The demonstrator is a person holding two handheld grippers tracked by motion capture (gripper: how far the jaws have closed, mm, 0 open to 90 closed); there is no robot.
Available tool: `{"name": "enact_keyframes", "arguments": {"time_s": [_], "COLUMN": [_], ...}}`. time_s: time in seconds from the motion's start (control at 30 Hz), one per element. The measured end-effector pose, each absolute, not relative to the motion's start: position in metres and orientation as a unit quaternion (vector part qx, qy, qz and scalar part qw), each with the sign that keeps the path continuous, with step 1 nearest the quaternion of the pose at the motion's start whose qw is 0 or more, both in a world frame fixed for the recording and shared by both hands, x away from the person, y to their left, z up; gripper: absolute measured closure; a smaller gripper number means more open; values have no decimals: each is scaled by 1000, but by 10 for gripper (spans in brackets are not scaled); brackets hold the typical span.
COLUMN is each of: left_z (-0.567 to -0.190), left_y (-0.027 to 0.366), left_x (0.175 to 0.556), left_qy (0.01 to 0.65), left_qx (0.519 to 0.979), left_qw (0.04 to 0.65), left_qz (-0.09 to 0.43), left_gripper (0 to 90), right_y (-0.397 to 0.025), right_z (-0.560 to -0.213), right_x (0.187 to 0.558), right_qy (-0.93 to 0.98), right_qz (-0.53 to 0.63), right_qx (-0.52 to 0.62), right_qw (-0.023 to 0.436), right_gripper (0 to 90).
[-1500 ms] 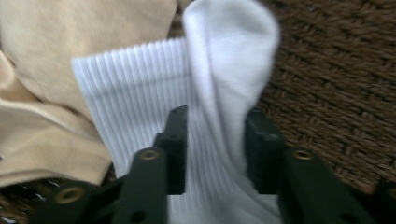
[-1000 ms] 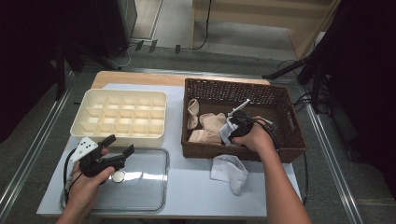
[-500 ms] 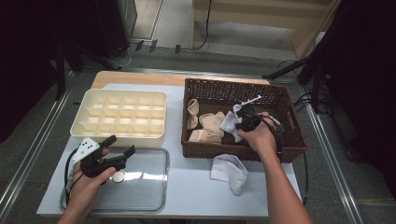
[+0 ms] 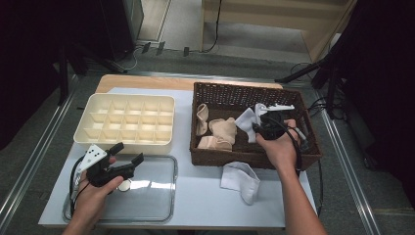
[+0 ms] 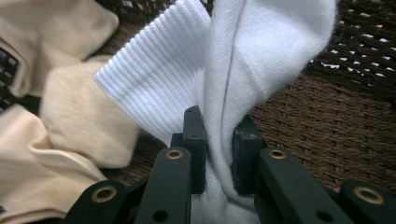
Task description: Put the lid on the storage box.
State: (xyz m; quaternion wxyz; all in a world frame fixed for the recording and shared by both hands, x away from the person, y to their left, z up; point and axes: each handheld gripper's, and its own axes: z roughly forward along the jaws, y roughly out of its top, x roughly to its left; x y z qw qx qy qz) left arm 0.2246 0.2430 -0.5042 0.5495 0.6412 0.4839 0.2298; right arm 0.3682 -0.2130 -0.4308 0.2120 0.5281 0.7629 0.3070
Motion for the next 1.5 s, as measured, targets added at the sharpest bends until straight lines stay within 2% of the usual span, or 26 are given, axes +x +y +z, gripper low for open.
{"name": "enact_keyframes", "arguments": {"time_s": [0.37, 0.73, 1.0, 1.5], "left_z": [-506, -505, -507, -504], "left_y": [233, 227, 226, 224], "left_x": [222, 216, 216, 211], "left_qy": [475, 465, 467, 466], "left_qx": [651, 658, 658, 657], "left_qw": [546, 544, 542, 545], "left_qz": [229, 233, 233, 232], "left_gripper": [127, 128, 128, 130], "right_y": [-219, -221, -210, -182], "right_z": [-424, -434, -420, -412], "right_x": [335, 305, 284, 215], "right_qy": [705, 633, 637, 647], "right_qz": [399, 482, 492, 529], "right_qx": [531, 537, 510, 481], "right_qw": [248, 281, 303, 266], "right_gripper": [802, 799, 797, 797]}}
